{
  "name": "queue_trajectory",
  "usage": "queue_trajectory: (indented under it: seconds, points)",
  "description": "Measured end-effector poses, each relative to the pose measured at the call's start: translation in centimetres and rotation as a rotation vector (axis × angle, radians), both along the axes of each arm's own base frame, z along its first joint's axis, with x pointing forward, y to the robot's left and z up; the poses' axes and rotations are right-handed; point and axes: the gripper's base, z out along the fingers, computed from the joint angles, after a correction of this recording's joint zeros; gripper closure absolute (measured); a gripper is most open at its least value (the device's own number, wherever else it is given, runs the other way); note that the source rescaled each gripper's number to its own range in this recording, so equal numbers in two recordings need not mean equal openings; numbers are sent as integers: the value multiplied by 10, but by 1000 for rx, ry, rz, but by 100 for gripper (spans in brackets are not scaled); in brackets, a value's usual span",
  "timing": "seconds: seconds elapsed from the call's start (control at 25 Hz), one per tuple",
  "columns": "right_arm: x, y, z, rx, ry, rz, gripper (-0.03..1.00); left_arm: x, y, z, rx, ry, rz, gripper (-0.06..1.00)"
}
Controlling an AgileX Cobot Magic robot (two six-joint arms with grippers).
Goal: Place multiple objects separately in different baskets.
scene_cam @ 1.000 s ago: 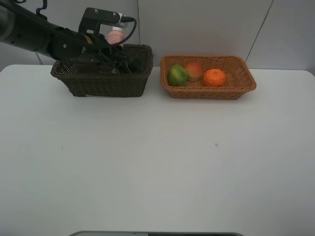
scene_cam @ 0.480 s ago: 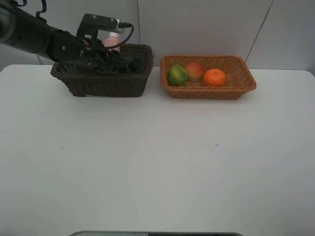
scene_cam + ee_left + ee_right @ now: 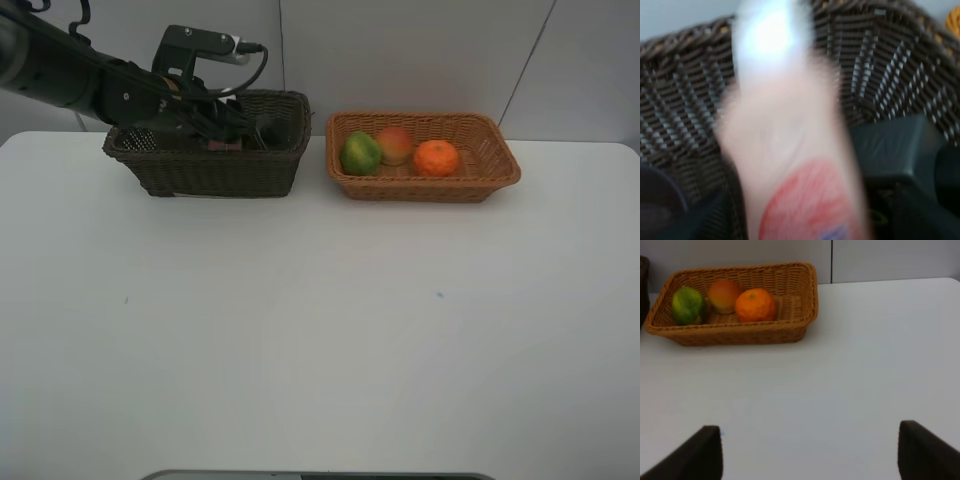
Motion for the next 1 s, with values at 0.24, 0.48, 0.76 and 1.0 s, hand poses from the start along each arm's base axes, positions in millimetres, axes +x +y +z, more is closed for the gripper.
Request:
queue_trajectory:
  seconds: [0.24, 0.48, 0.76, 1.0]
  points:
    - [0, 0, 0, 0, 0, 0, 34, -1, 0, 3, 0, 1, 2, 2]
    - [0, 0, 0, 0, 0, 0, 34, -9, 9, 30, 22, 35, 25, 1]
    - [0, 0, 0, 0, 0, 0, 34, -32, 33, 70, 6, 179, 134, 1]
    - [0, 0, 0, 0, 0, 0, 34, -71, 67, 102, 15, 279, 217, 1]
